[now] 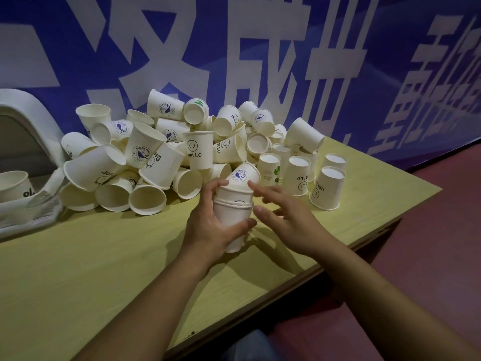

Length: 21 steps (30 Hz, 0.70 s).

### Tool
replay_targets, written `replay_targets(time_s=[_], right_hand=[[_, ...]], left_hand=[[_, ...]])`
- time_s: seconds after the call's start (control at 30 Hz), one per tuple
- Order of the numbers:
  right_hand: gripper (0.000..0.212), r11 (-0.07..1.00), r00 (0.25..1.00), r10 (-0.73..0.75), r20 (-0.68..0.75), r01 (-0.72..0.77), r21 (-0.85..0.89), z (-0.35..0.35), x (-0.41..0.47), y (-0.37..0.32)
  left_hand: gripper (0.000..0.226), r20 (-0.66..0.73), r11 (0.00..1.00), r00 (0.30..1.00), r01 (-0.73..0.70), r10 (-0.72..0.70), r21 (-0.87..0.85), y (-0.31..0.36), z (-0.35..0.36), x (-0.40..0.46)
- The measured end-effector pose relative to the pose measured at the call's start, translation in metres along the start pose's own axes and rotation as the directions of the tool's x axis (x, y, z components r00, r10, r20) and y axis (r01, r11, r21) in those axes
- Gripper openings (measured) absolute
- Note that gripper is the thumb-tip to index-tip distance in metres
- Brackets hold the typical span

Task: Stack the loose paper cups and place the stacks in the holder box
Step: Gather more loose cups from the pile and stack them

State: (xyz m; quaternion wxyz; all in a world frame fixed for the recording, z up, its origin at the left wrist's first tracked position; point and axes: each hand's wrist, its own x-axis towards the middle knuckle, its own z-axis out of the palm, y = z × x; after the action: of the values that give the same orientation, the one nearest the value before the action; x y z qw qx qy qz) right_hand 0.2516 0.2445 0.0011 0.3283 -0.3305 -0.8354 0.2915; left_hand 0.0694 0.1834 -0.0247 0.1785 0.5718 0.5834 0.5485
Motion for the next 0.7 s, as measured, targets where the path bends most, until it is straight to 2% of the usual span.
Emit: replay_targets(time_s=[0.1,0.2,0.3,0.43,0.5,0.57,0.7], right_hand=[[0.054,0.993,0.998,-0.042,0.040,0.046,-0.110,-0.001,-0.004,0.005],[0.044,0.985,0.996,-0.040,-0.085,0.025,-0.170,-0.014,-0.002,0.011],[0.042,0.942,0.950,0.058,-0.306,-0.154,-0.299,-0.034,0.002,0.022],[0.053,0.767,0.865,0.194,-0.463,-0.428,-0.478,-0.059,0.004,0.045],[0.054,0.697,0.836,0.253,-0.487,-0.506,-0.507,-0.067,0.004,0.056],[0.049,0.678,0.831,0.266,-0.489,-0.522,-0.518,-0.072,0.004,0.066],[0.021,0.779,0.805,0.316,-0.503,-0.522,-0.347,-0.072,0.005,0.065]], left_hand=[[0.079,0.005,1.000,1.000,0.020,-0.020,0.001,0.000,-0.003,-0.001],[0.078,0.011,0.999,1.000,0.027,-0.026,-0.027,-0.002,-0.001,-0.002],[0.078,0.028,0.998,0.999,0.038,-0.037,-0.049,-0.002,0.002,-0.003],[0.075,0.051,0.997,0.997,0.056,-0.053,-0.059,0.003,0.004,-0.006],[0.083,0.093,0.995,0.994,0.070,-0.063,-0.069,0.004,0.005,-0.006],[0.087,0.128,0.990,0.989,0.083,-0.069,-0.114,0.004,0.006,-0.007],[0.084,0.158,0.989,0.987,0.062,-0.040,-0.137,0.003,0.008,-0.008]])
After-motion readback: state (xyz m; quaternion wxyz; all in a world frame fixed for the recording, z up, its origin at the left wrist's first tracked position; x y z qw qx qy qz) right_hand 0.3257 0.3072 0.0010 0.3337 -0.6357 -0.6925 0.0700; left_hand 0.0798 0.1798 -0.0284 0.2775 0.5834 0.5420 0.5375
